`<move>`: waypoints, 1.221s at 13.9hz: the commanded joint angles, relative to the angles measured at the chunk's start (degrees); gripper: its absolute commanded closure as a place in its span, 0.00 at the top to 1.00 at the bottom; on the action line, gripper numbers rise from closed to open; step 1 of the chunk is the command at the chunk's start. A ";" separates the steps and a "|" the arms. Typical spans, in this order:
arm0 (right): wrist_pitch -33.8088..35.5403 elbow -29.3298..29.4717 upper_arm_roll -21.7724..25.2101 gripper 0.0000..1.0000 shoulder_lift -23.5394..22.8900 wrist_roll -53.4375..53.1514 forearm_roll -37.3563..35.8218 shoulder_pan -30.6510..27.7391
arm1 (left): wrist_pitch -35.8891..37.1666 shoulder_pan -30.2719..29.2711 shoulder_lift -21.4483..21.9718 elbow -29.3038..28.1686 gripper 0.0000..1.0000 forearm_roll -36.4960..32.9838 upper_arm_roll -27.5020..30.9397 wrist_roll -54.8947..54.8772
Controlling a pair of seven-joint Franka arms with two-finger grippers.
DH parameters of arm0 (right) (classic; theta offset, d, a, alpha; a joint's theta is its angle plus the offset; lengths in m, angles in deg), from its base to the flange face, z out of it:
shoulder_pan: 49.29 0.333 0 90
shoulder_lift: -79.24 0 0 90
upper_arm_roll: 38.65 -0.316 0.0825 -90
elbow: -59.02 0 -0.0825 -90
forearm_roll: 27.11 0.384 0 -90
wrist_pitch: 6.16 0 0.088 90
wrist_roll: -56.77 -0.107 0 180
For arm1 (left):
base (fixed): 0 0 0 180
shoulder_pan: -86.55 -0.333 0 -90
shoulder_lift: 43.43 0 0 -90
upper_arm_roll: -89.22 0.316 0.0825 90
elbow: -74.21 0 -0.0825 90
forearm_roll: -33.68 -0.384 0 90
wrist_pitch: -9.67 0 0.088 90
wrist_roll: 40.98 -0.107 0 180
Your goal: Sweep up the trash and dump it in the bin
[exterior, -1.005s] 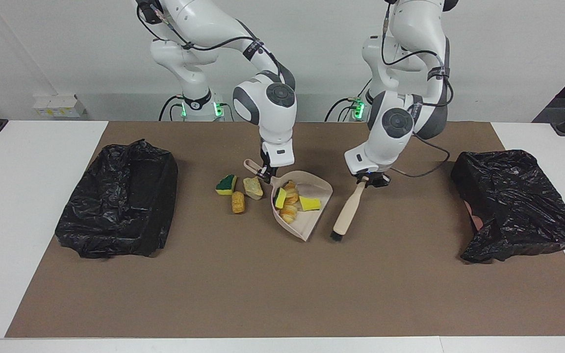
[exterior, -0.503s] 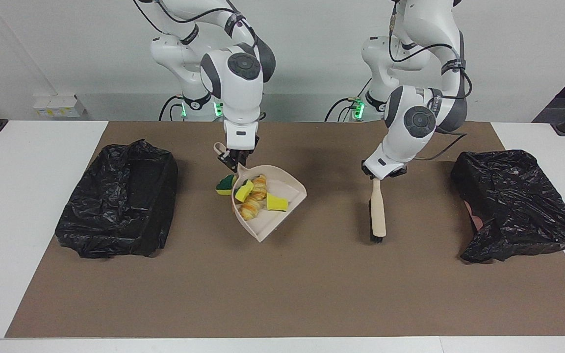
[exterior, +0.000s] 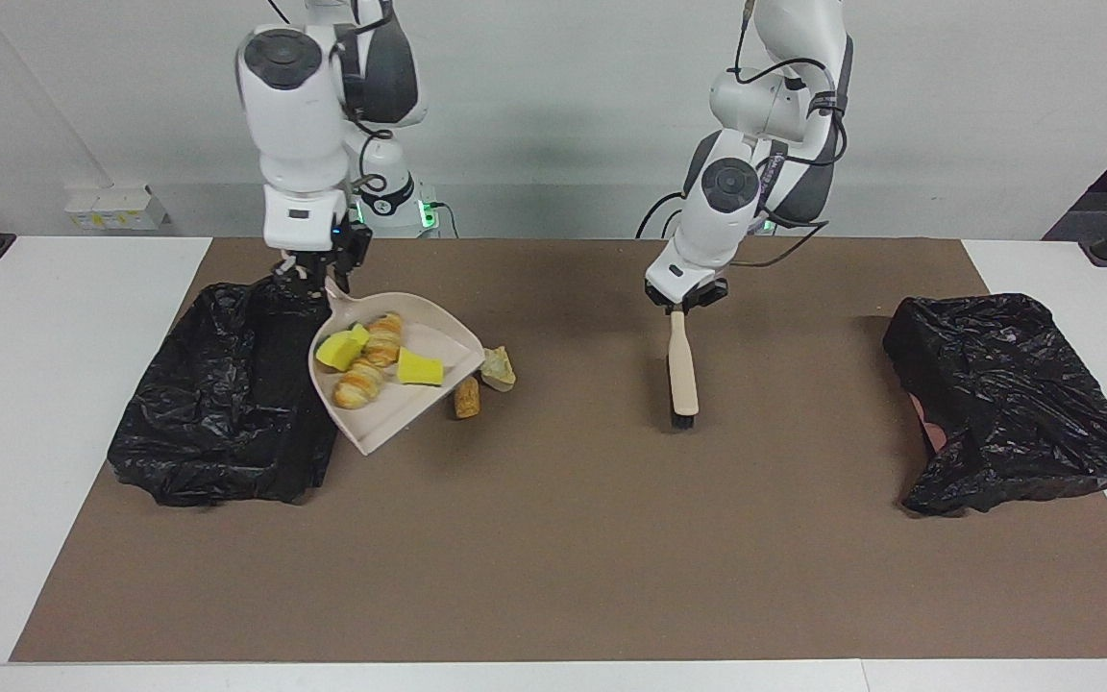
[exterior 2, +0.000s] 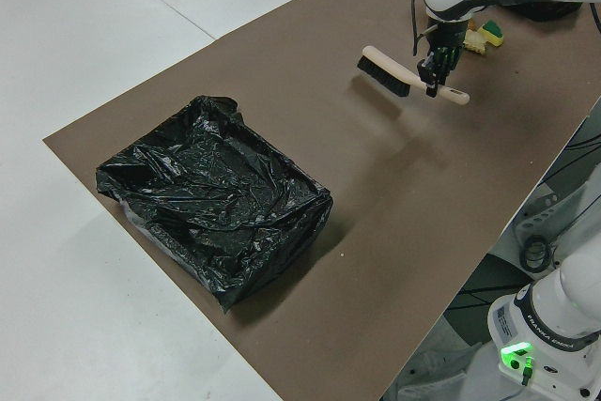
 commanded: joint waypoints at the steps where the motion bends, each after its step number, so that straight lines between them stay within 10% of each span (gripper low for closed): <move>1: 0.57 -1.12 10.07 0.00 1.32 17.16 1.57 -0.08 | -3.53 5.86 7.36 -8.13 0.00 1.26 0.87 6.57; 7: -2.32 -3.05 20.31 0.00 2.72 40.33 -14.04 0.18 | -11.14 14.67 7.37 -13.75 0.04 4.33 0.87 16.62; 10: -5.92 -4.81 19.17 0.00 2.46 40.35 -23.64 2.37 | -11.26 13.97 6.49 -12.98 1.00 4.96 1.22 15.66; 17: -5.32 -7.19 11.52 0.00 3.07 41.13 -35.95 2.82 | -6.69 -2.71 -0.18 0.28 1.00 4.17 1.58 2.22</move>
